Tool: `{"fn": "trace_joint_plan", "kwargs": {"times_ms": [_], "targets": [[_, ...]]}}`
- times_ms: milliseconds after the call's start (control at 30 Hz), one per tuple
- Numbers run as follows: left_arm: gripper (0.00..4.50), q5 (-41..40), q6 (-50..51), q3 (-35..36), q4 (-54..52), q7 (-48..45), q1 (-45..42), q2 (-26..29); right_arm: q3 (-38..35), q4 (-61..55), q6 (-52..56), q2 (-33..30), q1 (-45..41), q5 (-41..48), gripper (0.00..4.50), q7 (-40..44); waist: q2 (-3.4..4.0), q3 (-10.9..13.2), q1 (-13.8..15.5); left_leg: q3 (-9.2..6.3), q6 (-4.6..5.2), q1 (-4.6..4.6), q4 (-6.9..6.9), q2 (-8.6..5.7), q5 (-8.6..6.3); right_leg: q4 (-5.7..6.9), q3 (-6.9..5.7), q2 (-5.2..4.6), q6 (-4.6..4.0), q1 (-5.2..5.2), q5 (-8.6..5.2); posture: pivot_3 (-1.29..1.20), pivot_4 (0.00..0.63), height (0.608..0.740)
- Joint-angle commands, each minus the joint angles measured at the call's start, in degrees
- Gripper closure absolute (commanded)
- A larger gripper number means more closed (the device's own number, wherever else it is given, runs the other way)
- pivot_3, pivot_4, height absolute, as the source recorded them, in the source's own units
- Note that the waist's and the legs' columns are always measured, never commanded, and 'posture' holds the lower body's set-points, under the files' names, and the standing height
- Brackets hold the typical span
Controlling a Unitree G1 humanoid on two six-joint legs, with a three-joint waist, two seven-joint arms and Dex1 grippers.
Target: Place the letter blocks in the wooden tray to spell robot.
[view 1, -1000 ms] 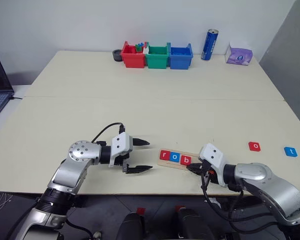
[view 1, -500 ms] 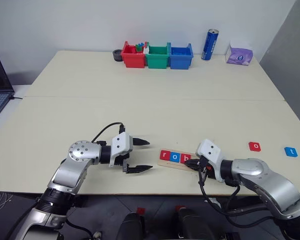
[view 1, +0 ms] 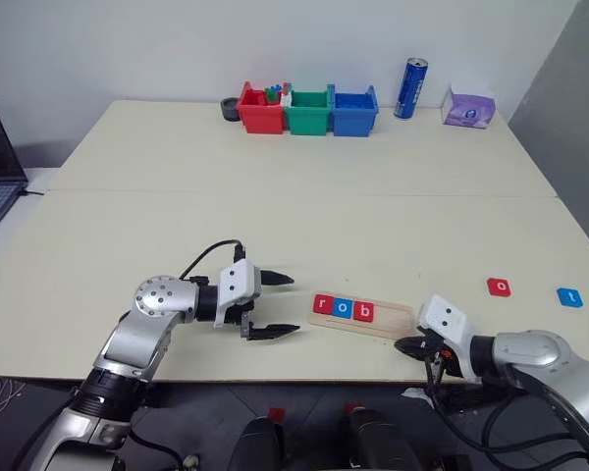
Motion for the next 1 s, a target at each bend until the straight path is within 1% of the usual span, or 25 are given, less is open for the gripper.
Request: {"fn": "trace_joint_plan", "kwargs": {"times_ms": [33, 233, 300, 467, 567, 600, 667, 700, 733, 833, 967, 1000], "targets": [[0.0, -0.35, -0.9, 0.06, -0.58, -0.19, -1.05, -0.32, -1.08, 0.46, -1.17, -0.17, -0.94, -1.02, 4.48, -0.44, 0.0, 0.0, 0.01, 0.0, 0.0, 0.0, 0.0, 0.0, 0.0, 0.0, 0.0, 0.0, 0.0, 0.0, 0.0, 0.0, 0.15, 0.74], [0.0, -0.22, -0.5, -0.1, -0.81, -0.16, -1.48, -0.2, -1.44, 0.21, -1.8, -0.13, -0.78, -1.15, 4.48, -0.23, 0.0, 0.0, 0.0, 0.0, 0.0, 0.0, 0.0, 0.0, 0.0, 0.01, 0.01, -0.01, 0.0, 0.0, 0.0, 0.0, 0.15, 0.74], [0.0, -0.25, -0.12, -0.14, -1.12, -0.07, -1.68, -0.16, -2.73, -1.06, -0.84, 0.01, -0.49, 0.8, 4.48, 0.42, 0.0, 0.0, 0.01, 0.0, 0.0, 0.0, 0.0, 0.01, 0.0, 0.01, 0.01, -0.01, 0.0, 0.0, 0.0, 0.0, 0.15, 0.74], [0.0, -0.51, 0.6, 0.11, -1.69, 0.04, -1.7, 0.06, -10.09, -4.05, 1.69, -0.34, -0.16, 6.55, 4.48, 2.07, 0.0, 0.0, 0.01, -0.02, 0.0, 0.0, 0.0, 0.0, 0.0, 0.01, 0.02, -0.01, 0.0, 0.0, 0.0, 0.0, 0.15, 0.74], [0.0, -1.36, 2.08, 0.78, -3.31, 0.93, -1.5, -0.19, -19.51, -3.44, 3.01, 1.2, 1.06, 10.46, 4.48, 1.06, -0.01, 0.0, 0.08, -0.01, 0.0, -0.02, 0.0, 0.01, 0.0, 0.0, 0.0, -0.01, 0.0, 0.0, 0.0, 0.0, 0.15, 0.74], [0.0, -2.15, 3.54, 1.28, -4.41, 1.94, -1.73, -0.63, -24.24, -1.76, 3.48, 2.94, 1.46, 11.08, 4.32, -1.1, -0.02, 0.01, 0.12, -0.01, 0.0, -0.02, 0.0, 0.01, 0.0, 0.0, 0.0, -0.01, 0.0, 0.01, 0.0, 0.0, 0.15, 0.74], [0.0, -2.88, 5.41, 1.64, -6.1, 3.35, -1.99, -1.09, -30.69, 1.03, 3.06, 5.49, 2.9, 9.9, 3.93, -4.94, -0.03, 0.01, 0.2, -0.02, 0.0, -0.05, 0.02, 0.02, 0.0, -0.01, 0.02, -0.03, 0.0, 0.01, 0.0, 0.0, 0.15, 0.74], [0.0, -2.78, 5.76, 1.51, -6.59, 3.76, -2.03, -1.16, -32.85, 2.12, 2.72, 7.06, 3.09, 9.33, 3.54, -7.06, -0.05, 0.0, 0.32, -0.01, 0.0, -0.06, 0.02, 0.0, 0.0, -0.01, 0.02, -0.04, 0.0, 0.01, 0.0, 0.0, 0.15, 0.74], [0.0, -2.86, 6.34, 1.38, -7.1, 4.09, -2.07, -1.29, -34.39, 2.63, 2.87, 8.71, 3.12, 9.33, 3.27, -9.04, -0.05, 0.0, 0.32, -0.04, 0.0, -0.08, 0.02, -0.01, 0.0, -0.02, 0.04, -0.06, 0.01, 0.02, 0.0, 0.0, 0.15, 0.74], [0.0, -3.44, 8.61, 1.16, -8.2, 5.0, -2.38, -1.72, -35.4, 3.71, 1.97, 12.16, 3.24, 7.24, 2.15, -14.08, -0.03, -0.01, 0.2, -0.02, 0.0, -0.04, 0.0, 0.0, 0.0, 0.0, 0.1, -0.05, 0.0, 0.02, 0.0, 0.0, 0.15, 0.74], [0.0, -2.89, 8.97, 0.36, -8.14, 4.85, -2.5, -1.76, -33.67, 6.38, 1.2, 16.73, 1.57, 2.14, 0.65, -22.89, 0.01, -0.01, -0.09, 0.01, 0.0, 0.01, -0.03, -0.01, 0.0, 0.04, 0.21, 0.02, 0.0, 0.01, 0.0, 0.0, 0.15, 0.74], [0.0, -2.75, 8.81, 0.23, -8.01, 4.74, -2.41, -1.78, -33.2, 7.24, 1.23, 17.79, 1.04, 1.6, 0.33, -24.16, 0.02, -0.03, -0.1, 0.02, 0.0, 0.01, -0.04, -0.03, 0.0, 0.04, 0.22, 0.02, 0.0, 0.0, 0.0, 0.0, 0.15, 0.74]]}}
